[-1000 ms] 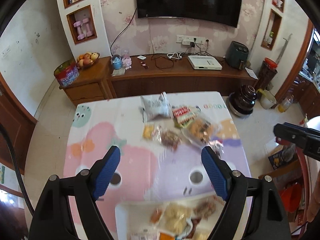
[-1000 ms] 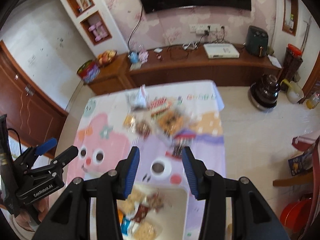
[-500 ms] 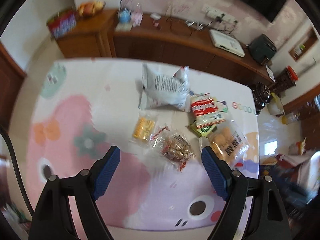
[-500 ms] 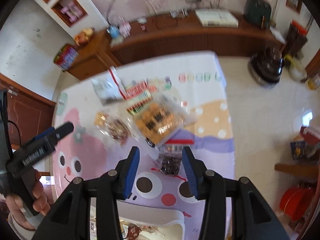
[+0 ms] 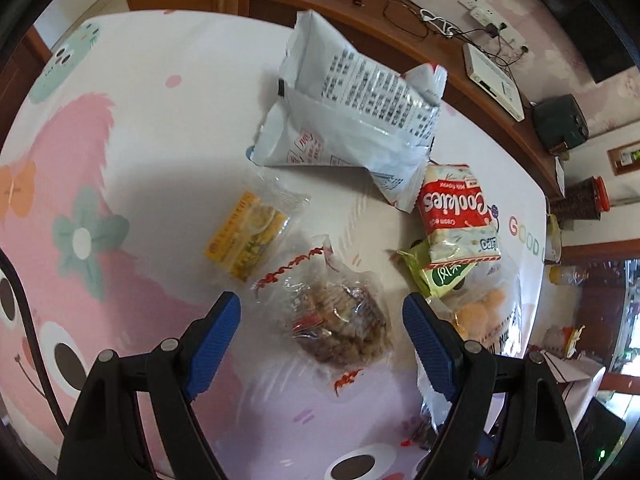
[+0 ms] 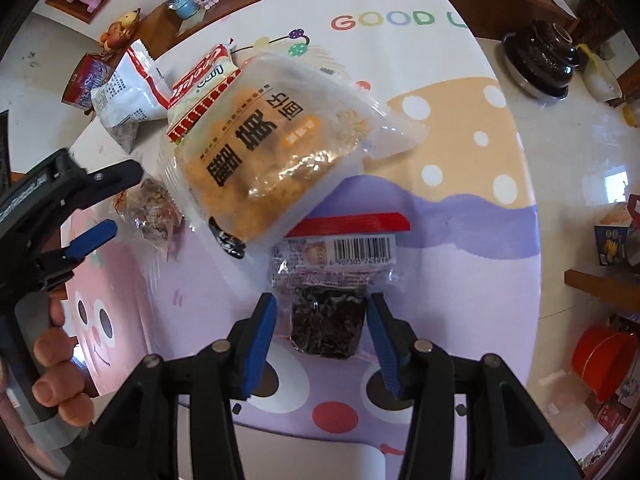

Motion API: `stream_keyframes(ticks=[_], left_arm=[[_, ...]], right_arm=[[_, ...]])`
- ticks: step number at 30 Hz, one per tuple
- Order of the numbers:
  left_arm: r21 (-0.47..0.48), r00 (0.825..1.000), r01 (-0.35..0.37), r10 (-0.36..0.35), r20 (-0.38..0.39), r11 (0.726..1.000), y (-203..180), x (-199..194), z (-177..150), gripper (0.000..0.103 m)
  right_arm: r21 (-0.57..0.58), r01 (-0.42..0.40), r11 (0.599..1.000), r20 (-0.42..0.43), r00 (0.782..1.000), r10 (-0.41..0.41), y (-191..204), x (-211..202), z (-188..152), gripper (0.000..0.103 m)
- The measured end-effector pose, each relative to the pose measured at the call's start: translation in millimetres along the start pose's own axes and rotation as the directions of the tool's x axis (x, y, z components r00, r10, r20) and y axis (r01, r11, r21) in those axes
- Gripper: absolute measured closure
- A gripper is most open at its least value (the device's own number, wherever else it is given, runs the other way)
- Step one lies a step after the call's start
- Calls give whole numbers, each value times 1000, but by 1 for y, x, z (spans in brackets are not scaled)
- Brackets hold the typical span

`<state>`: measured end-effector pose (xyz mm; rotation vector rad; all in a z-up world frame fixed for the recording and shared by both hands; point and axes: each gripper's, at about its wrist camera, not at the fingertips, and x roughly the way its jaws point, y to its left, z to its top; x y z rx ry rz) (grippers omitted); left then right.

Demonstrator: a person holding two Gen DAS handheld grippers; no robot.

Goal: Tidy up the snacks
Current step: 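Grasp the clear nut pack with the left tool while the right grasps the dark-fruit pack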

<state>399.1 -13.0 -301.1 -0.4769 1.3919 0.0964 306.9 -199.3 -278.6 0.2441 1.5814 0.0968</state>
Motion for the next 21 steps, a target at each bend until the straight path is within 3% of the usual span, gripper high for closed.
stream_keyframes(ticks=[10,16,19,20,21], left_arm=[[-16,997,-82,82,-7,996,-14,18,-2,20],[15,990,-144,144,3,990,-24,21,-9,21],[46,979,-206,205,15,978,-30,21,-18,40],[66,973,-232,231,26,970,-32,20,-21,50],[77,976,-215,214,32,974,-33,18,-23,53]], right_arm=[[-45,62,997,1,998,-62,16,2,-7,51],[-74,117,990,9,993,-116,33,10,-9,41],[-88,145,986,19,989,-143,41,13,-14,42],[-99,154,983,21,988,-153,43,11,-16,45],[-107,166,980,26,986,-164,44,11,-17,53]])
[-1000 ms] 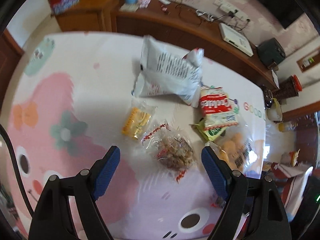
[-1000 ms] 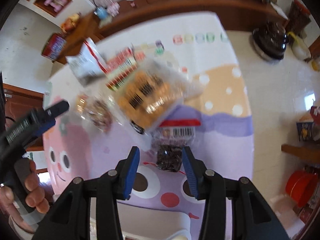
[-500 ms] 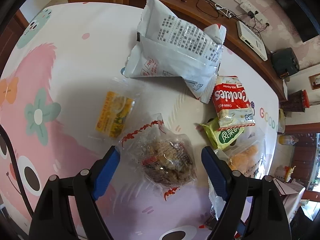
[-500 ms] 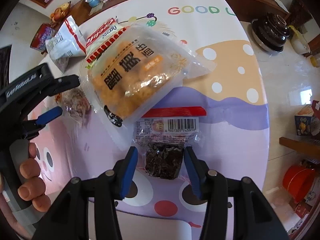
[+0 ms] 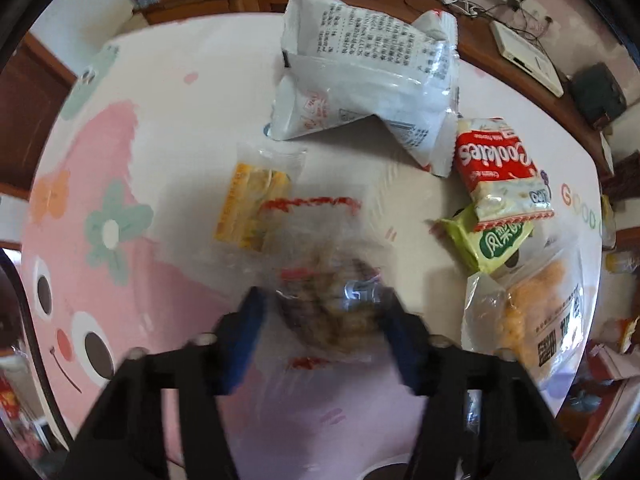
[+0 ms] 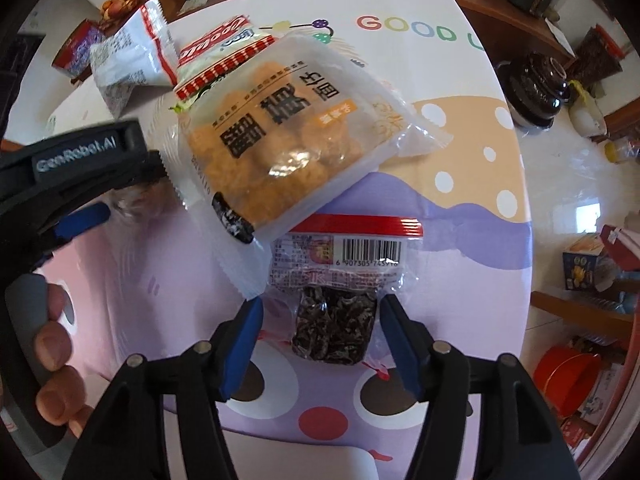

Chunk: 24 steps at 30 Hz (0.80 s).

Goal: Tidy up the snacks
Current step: 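Grasp the clear nut pack with the left tool while the right grasps the dark-fruit pack, then carry both packs over the tray and open both tools to drop them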

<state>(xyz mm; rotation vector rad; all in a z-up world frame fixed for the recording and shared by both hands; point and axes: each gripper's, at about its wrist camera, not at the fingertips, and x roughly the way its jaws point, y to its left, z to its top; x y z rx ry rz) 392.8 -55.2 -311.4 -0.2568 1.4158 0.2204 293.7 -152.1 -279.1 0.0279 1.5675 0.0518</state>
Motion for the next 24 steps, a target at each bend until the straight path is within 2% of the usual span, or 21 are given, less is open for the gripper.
stream_keyframes(ticks=[1,3,7,10,16,24], left_arm=[[7,1000,1,-1,4,1000,0,-1,-1,56],[27,1000,10,-11,14,1000,-1,-3,-5,57],[49,1000,19,-19,9,999,9,-9,-17,57],[60,999,36,-37,21,998,18,-24,-26,57],[118,990,92,-103,96,989,51,-90,-45,57],[197,961,145,-185,204,970,107,-194,-102,57]], right_arm=[[-12,24,1000,9,1000,-23,2,-1,-2,56],[-19,15,1000,17,1000,-15,6,-4,-5,60],[-17,-27,999,26,999,28,3,-9,-17,63],[9,-89,996,20,996,89,-9,-16,-26,64],[18,-153,988,63,986,151,-15,-47,-48,65],[-29,-263,964,193,945,263,-24,-122,-79,65]])
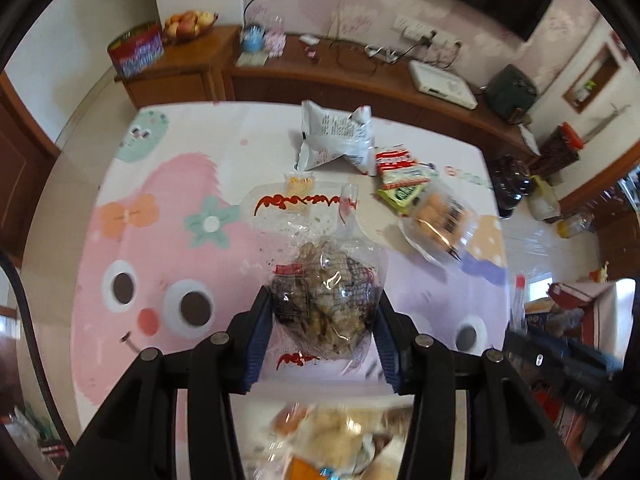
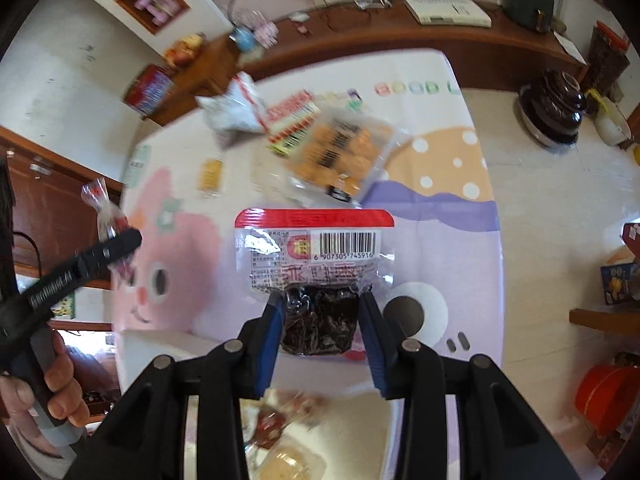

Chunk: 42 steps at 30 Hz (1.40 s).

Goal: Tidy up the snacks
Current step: 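Carry both packs over the tray and open both tools to drop them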

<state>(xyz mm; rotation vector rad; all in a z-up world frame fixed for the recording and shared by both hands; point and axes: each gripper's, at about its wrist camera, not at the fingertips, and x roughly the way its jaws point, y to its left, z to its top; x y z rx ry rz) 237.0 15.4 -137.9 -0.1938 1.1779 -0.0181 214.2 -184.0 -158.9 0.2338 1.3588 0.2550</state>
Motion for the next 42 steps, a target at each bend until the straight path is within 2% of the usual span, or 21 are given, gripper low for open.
stream_keyframes(ticks=[7,13,17,21,27,32,42], left_arm=[[70,994,2,-10,112,998,14,-86,-56,57],[107,979,-44,21,202,993,14,-134,-100,57],[118,971,-77,48,235,990,15,-149,-124,57],[131,972,-96,64,225,987,16,-149,-147,57],[139,986,-94,74,147,986,17,-126,-177,57],[158,990,-96,78,113,983,16,-113,-197,57],[178,996,-72,61,65,982,10,-96,-212,57]], right_arm=[[-122,-52,991,87,994,63,20,-63,-30,65],[-196,-58,979,167,982,92,43,-113,-68,65],[-220,-43,974,207,974,90,49,-129,-92,65],[-230,-27,973,217,973,78,51,-131,-112,65],[-223,-2,975,177,983,42,47,-115,-137,65],[-203,2,979,132,991,26,43,-98,-152,65],[-205,21,978,88,996,-3,50,-79,-166,64]])
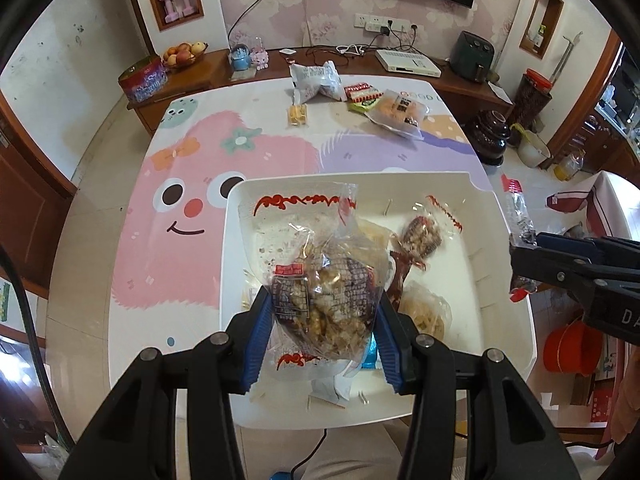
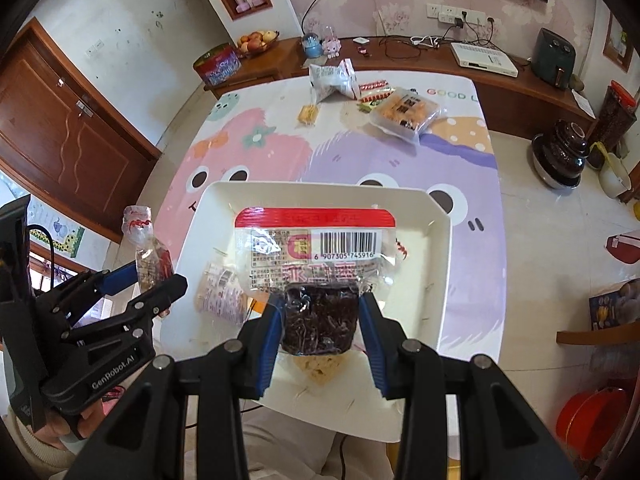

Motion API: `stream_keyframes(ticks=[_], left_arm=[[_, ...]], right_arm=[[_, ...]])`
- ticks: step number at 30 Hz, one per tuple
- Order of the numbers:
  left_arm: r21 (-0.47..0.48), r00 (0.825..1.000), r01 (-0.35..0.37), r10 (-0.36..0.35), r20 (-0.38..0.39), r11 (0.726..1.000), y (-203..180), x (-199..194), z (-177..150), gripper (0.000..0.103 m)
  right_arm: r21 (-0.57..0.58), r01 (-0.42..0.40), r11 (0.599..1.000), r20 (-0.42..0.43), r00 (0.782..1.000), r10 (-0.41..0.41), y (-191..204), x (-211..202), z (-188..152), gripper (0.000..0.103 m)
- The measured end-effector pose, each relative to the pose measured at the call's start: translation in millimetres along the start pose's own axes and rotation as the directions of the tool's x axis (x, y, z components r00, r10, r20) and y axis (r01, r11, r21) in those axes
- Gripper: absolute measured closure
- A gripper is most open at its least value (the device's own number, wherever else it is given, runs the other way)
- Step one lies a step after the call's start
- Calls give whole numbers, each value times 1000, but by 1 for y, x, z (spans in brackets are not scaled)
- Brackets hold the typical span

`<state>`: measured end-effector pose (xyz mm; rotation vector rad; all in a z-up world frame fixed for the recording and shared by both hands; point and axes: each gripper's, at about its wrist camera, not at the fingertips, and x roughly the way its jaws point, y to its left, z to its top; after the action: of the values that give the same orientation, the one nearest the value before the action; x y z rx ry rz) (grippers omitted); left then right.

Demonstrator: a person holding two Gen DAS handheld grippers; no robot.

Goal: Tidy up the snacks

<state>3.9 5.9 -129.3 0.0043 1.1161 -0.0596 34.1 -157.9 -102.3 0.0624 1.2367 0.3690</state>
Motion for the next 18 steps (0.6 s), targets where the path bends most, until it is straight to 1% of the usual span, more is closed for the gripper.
stream_keyframes(ticks=[4,6,7,9,10,12,18], left_arm=[[2,1000,-5,5,-7,1000,1,2,-1,56],[-1,1000,-12,12,-12,1000,2,3,-1,53],[-8,1000,-23,23,-17,1000,3,5,-1,49],[-16,999,-33,33,-24,999,5,7,0,27],[-20,999,-39,39,-22,999,6,7,0,24],[-21,999,-42,41,-20,999,7,8,0,24],[-12,998,-50,49,-26,999,6,10,1,23]], right_arm=[[4,3,1000,-16,1000,-3,1,6,-2,64],[7,8,1000,-28,1000,-8,2,10,-2,63],[8,14,1000,-31,999,-14,2,11,-2,63],[4,40,999,-40,998,-40,3,14,-2,62],[0,51,999,-42,998,-51,4,15,-2,61],[0,57,998,-50,997,-57,5,18,-3,57],[5,39,999,-71,997,-39,6,21,-3,57]])
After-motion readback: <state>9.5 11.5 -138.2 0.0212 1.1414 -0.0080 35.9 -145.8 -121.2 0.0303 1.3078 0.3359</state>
